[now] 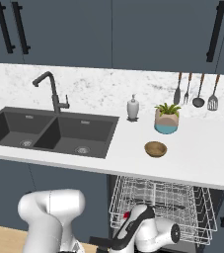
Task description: Pick up the cup and bowl from the counter, place them in the dishwasher, and close the dishwasher door.
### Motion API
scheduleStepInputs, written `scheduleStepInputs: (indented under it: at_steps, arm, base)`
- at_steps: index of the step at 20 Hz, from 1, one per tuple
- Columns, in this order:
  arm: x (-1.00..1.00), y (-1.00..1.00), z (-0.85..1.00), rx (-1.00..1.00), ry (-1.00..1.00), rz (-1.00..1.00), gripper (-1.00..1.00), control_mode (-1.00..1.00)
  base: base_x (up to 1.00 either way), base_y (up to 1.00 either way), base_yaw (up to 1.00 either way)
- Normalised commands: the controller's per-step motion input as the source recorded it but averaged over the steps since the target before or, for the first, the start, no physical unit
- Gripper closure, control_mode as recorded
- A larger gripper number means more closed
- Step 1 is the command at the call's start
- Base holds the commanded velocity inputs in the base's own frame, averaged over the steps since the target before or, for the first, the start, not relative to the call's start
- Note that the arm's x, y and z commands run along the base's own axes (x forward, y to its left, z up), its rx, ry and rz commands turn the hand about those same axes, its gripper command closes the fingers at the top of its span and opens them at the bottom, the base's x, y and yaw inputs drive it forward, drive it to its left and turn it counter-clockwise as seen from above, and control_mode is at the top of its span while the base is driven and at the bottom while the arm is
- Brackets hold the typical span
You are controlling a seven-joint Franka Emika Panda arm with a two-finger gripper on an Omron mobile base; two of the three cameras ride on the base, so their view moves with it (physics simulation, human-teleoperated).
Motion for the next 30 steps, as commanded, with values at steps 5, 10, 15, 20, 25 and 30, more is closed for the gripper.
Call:
scheduleStepInputs:
  at_steps: [5, 10, 15, 20, 25, 30]
  arm:
    - [-0.13, -0.07, 0.4, 0.1, -0.15, 0.0, 1.0, -1.0]
    - [0.06, 0.05, 0.29, 0.05, -0.14, 0.0, 1.0, -1.0]
    - [0.59, 0.33, -0.08, 0.02, -0.02, 0.0, 1.0, -1.0]
    - [0.75, 0.16, -0.23, -0.01, 0.09, 0.0, 1.0, -1.0]
    - [0.43, -0.02, -0.63, -0.01, 0.14, 0.05, 1.0, -1.0]
    - [0.04, -0.05, -0.95, -0.03, 0.04, 0.05, 1.0, -1.0]
  base:
    - [0.0, 0.0, 0.0]
    - [0.0, 0.0, 0.0]
    - [0.0, 0.0, 0.0]
    - [0.0, 0.0, 0.0]
    - [0.0, 0.0, 0.0]
    - [0.0, 0.0, 0.0]
